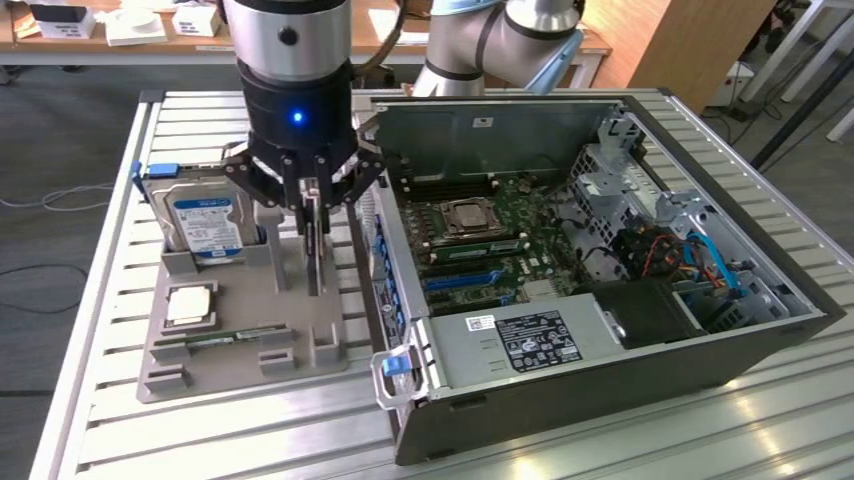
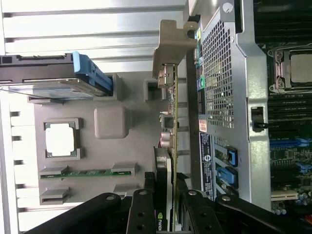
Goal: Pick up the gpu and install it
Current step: 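Pick up the gpu and move the gpu toward the slot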
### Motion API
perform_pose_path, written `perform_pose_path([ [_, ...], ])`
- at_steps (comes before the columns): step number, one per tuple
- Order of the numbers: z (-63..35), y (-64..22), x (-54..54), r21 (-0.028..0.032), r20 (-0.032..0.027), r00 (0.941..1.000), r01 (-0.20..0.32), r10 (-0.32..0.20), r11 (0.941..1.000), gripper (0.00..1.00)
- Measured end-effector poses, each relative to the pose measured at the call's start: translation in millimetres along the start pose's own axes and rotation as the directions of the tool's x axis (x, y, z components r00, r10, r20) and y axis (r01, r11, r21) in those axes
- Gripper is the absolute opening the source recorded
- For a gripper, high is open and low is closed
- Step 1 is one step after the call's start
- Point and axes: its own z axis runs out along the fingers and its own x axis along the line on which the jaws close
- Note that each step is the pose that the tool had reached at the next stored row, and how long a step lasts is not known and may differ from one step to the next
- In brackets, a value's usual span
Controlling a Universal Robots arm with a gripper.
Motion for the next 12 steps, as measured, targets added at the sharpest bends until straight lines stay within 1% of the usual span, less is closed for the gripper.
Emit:
perform_pose_path([
  [6,-21.6,1.0,-0.3,0.0,0.0,1.0,0.0,0.0,1.0,0.27],
  [12,-41.1,1.9,-0.7,0.0,0.0001,1.0,-0.001,0.001,1.0,0.27],
])
